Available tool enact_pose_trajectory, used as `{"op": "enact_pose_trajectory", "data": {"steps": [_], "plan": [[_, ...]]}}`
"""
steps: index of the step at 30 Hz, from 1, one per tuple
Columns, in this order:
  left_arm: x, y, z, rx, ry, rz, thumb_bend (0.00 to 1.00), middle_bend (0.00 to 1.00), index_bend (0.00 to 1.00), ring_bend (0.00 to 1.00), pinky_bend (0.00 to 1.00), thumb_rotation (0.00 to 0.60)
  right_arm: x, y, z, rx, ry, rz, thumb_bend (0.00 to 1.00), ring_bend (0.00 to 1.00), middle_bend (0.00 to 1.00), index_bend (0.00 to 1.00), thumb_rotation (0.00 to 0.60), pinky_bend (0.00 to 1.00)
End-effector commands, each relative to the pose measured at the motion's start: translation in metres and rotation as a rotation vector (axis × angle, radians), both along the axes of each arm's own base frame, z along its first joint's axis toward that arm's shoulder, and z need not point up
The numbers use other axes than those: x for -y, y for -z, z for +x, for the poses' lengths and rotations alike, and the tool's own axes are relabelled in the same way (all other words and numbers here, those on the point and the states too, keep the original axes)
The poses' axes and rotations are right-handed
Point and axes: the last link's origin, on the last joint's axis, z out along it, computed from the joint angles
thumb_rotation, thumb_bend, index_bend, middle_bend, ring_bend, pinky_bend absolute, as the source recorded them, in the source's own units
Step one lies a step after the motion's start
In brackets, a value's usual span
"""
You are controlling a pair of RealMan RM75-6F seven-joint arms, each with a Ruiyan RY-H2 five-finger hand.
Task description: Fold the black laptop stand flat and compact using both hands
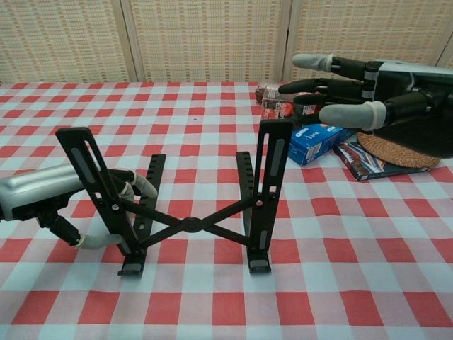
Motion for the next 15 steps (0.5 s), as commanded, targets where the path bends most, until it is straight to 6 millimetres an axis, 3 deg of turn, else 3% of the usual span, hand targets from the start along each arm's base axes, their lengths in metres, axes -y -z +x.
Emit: {"op": "enact_pose_trajectory", "data": {"steps": [1, 7, 15], "plan": [[0.0, 0.0, 0.0, -0.001, 0.0, -0.001, 0.35, 0.21, 0.53, 0.21, 0.34, 0.6, -0.001, 0.0, -0.001, -0.012, -0.006, -0.005, 0.14, 0.03, 0.15, 0.03, 0.6, 0.07], [-0.001, -0.002, 0.002, 0.006, 0.008, 0.001, 0.35, 0.21, 0.53, 0.21, 0.34, 0.6, -0.006, 0.002, -0.008, -0.189, -0.075, -0.05, 0.16, 0.03, 0.15, 0.05, 0.6, 0.07], [-0.002, -0.003, 0.002, 0.009, 0.014, 0.004, 0.35, 0.21, 0.5, 0.21, 0.34, 0.6, -0.01, 0.01, -0.007, -0.441, -0.123, -0.03, 0.16, 0.03, 0.17, 0.21, 0.6, 0.07]]}}
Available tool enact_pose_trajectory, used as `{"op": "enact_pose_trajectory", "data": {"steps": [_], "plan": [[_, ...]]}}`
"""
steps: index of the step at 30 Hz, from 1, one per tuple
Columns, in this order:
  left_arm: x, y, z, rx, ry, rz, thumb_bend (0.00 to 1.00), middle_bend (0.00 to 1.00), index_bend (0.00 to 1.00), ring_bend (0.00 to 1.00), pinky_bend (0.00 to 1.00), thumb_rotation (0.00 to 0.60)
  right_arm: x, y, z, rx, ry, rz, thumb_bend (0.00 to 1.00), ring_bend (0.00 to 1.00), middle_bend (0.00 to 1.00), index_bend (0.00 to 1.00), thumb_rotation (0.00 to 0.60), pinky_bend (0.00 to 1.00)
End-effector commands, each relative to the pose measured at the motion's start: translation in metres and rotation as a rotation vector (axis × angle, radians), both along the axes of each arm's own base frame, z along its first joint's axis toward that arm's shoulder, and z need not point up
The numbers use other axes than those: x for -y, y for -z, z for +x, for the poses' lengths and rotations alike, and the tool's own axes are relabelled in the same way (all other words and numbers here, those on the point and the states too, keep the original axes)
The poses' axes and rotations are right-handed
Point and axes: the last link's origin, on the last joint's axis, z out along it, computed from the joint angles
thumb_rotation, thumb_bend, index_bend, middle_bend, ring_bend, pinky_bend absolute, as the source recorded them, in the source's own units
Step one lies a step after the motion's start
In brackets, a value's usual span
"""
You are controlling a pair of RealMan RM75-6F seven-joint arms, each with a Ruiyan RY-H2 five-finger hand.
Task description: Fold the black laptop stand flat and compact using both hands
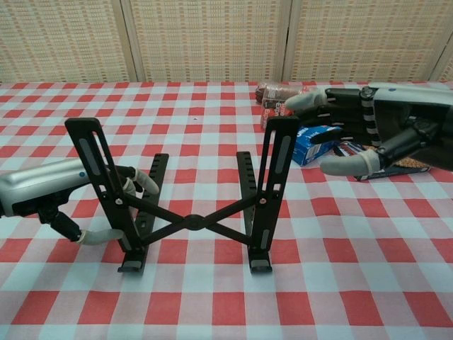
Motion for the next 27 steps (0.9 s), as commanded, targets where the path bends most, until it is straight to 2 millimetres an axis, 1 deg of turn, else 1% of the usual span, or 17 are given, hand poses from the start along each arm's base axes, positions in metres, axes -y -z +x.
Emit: {"op": "enact_pose_trajectory", "data": {"steps": [1, 5, 10, 19, 27], "plan": [[0.0, 0.0, 0.0, 0.001, 0.001, 0.001, 0.35, 0.21, 0.5, 0.21, 0.34, 0.6, -0.003, 0.008, 0.001, -0.158, -0.016, 0.036, 0.16, 0.03, 0.18, 0.23, 0.6, 0.07], [0.0, -0.001, -0.001, 0.002, 0.0, 0.001, 0.35, 0.21, 0.5, 0.21, 0.34, 0.6, -0.002, 0.018, 0.005, -0.259, -0.049, 0.023, 0.16, 0.03, 0.2, 0.28, 0.6, 0.07], [0.0, -0.001, 0.0, 0.001, 0.001, -0.001, 0.35, 0.21, 0.5, 0.21, 0.34, 0.6, -0.001, 0.033, 0.012, -0.322, -0.06, 0.023, 0.18, 0.03, 0.22, 0.36, 0.6, 0.07], [-0.001, -0.001, 0.0, 0.004, 0.001, 0.001, 0.35, 0.21, 0.5, 0.21, 0.34, 0.6, 0.0, 0.051, 0.025, -0.373, -0.076, 0.031, 0.19, 0.03, 0.24, 0.43, 0.6, 0.07], [-0.001, -0.003, -0.001, 0.005, 0.0, 0.003, 0.35, 0.21, 0.5, 0.21, 0.34, 0.6, 0.003, 0.058, 0.033, -0.405, -0.087, 0.0, 0.19, 0.03, 0.24, 0.46, 0.6, 0.07]]}}
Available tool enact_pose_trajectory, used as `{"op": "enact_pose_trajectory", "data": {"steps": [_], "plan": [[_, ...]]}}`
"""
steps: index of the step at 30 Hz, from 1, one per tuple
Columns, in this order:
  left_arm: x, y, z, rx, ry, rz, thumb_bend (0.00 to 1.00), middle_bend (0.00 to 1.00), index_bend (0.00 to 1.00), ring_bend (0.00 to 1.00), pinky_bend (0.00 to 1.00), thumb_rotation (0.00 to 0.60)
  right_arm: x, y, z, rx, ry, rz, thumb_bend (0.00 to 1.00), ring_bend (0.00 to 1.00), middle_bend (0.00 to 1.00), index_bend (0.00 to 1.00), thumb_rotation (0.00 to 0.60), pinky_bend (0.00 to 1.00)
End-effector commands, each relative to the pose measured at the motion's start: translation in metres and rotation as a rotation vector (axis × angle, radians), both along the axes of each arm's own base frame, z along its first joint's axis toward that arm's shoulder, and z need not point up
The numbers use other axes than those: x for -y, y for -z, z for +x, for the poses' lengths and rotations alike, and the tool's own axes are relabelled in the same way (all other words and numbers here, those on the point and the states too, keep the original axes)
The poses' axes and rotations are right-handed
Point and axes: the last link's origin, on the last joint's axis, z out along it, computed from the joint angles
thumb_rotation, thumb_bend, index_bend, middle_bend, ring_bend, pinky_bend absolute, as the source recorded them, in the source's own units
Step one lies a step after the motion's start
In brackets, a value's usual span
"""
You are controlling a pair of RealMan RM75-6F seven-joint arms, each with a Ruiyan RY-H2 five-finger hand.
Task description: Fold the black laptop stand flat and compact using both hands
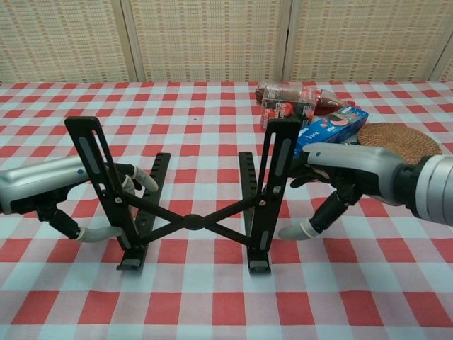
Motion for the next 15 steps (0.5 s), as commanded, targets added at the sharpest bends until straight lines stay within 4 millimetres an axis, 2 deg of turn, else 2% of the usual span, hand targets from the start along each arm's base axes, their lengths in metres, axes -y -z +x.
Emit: {"op": "enact_pose_trajectory", "data": {"steps": [1, 15], "plan": [[0.0002, -0.0004, -0.0001, 0.001, 0.0, 0.0, 0.35, 0.21, 0.5, 0.21, 0.34, 0.6, 0.0024, 0.0022, 0.0028, -0.008, 0.001, -0.022, 0.19, 0.03, 0.25, 0.46, 0.6, 0.07], [-0.0008, 0.0008, 0.0003, 0.003, 0.004, -0.002, 0.35, 0.21, 0.5, 0.21, 0.34, 0.6, 0.0052, 0.0114, 0.0078, -0.021, 0.013, -0.035, 0.2, 0.04, 0.26, 0.51, 0.6, 0.07]]}}
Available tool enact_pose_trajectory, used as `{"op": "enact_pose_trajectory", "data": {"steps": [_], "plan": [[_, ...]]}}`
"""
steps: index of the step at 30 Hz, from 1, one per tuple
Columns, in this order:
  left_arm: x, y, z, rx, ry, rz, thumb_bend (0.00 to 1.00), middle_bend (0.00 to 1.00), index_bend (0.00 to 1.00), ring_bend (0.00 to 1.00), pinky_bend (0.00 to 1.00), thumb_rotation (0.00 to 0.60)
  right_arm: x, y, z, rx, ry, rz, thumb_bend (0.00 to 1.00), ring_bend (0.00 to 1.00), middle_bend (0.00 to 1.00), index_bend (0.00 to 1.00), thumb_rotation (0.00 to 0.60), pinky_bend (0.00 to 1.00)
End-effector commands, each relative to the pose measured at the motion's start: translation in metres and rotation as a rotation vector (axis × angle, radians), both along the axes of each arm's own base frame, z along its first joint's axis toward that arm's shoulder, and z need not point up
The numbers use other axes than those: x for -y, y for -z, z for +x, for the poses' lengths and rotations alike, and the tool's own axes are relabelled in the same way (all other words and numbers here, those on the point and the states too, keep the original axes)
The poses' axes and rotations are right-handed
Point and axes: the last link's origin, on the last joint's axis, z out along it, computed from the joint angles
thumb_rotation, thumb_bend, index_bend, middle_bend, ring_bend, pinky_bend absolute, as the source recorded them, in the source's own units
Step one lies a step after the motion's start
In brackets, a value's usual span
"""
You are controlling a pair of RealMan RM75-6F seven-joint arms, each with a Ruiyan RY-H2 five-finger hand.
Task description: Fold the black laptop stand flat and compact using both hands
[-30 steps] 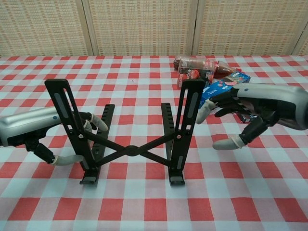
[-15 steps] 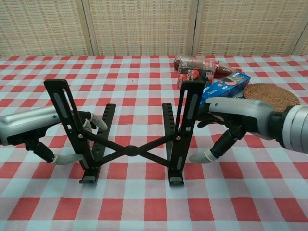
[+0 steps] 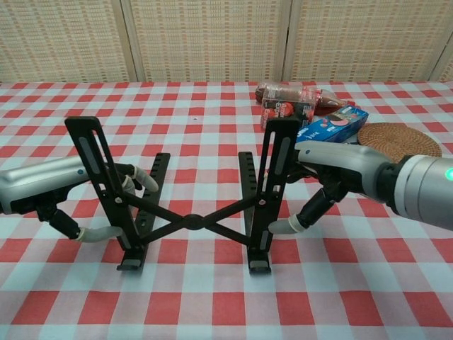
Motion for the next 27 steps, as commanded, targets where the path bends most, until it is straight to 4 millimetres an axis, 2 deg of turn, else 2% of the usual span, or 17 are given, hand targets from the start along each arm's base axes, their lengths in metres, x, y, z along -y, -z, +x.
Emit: {"op": "enact_pose_trajectory", "data": {"steps": [1, 10, 27], "plan": [[-0.0002, -0.0001, 0.0006, 0.003, 0.0, 0.0, 0.35, 0.21, 0.5, 0.21, 0.34, 0.6, 0.0001, 0.002, 0.0003, -0.004, 0.0, 0.0, 0.2, 0.04, 0.26, 0.51, 0.6, 0.07], [-0.0006, -0.0005, 0.0013, 0.006, 0.0, 0.001, 0.35, 0.21, 0.5, 0.21, 0.34, 0.6, -0.0001, 0.0058, 0.0016, -0.013, 0.0, -0.006, 0.21, 0.04, 0.27, 0.54, 0.6, 0.07], [-0.0012, -0.0005, 0.002, 0.008, 0.002, 0.001, 0.35, 0.21, 0.5, 0.21, 0.34, 0.6, -0.001, 0.0106, 0.0052, -0.004, 0.006, -0.015, 0.35, 0.06, 0.3, 0.59, 0.6, 0.08]]}}
